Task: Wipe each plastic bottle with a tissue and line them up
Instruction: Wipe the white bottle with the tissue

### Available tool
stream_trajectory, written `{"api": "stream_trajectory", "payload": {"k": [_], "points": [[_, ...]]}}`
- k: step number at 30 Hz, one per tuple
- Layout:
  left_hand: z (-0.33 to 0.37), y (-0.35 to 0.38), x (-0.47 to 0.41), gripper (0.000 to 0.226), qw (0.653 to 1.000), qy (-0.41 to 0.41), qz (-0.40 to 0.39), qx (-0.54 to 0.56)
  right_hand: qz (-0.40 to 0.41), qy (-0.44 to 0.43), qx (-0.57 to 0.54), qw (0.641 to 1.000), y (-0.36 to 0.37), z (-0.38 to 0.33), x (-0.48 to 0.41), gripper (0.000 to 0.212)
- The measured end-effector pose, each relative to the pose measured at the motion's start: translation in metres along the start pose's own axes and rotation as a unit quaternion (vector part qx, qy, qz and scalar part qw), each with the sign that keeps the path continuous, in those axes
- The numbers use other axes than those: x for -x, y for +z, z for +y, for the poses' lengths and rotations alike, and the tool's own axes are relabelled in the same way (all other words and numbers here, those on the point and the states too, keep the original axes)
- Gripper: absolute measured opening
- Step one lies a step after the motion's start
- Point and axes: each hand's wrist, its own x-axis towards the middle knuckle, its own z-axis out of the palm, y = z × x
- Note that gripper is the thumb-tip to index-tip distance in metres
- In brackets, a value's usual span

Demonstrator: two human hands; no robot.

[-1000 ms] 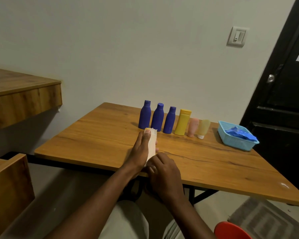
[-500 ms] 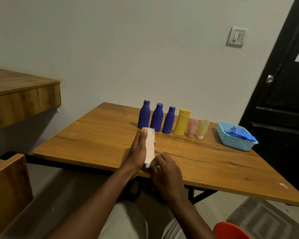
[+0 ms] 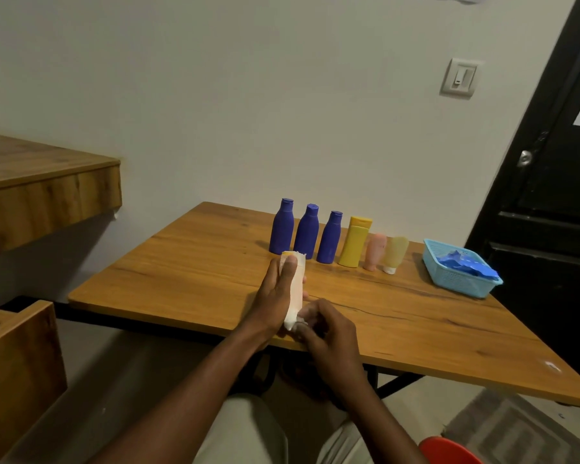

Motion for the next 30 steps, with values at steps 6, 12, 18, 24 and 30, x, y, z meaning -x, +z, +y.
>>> {"api": "stream_trajectory", "payload": {"k": [6,12,18,24,30], "points": [[-0.003,0.002,0.004,0.03,1.0,0.011,-0.01,0.004,0.074,0.074,-0.053,0.993,-0.019,-0.002,-0.014,0.014],[-0.006,0.001,0.006,0.032,0.999,0.041,-0.024,-0.027,0.166,0.027,-0.014,0.986,-0.039,-0.027,-0.043,0.014],[-0.008,-0.002,0.003,0.038,0.997,0.049,-0.053,-0.039,0.004,-0.05,0.222,0.974,-0.023,-0.042,-0.068,0.037],[-0.01,-0.001,0.002,0.055,0.995,0.053,-0.064,-0.054,-0.007,-0.13,0.346,0.929,-0.026,-0.039,-0.051,0.063],[-0.009,-0.001,0.002,0.046,0.995,0.044,-0.074,-0.045,-0.022,-0.081,0.366,0.927,-0.035,-0.049,-0.064,0.055]]}}
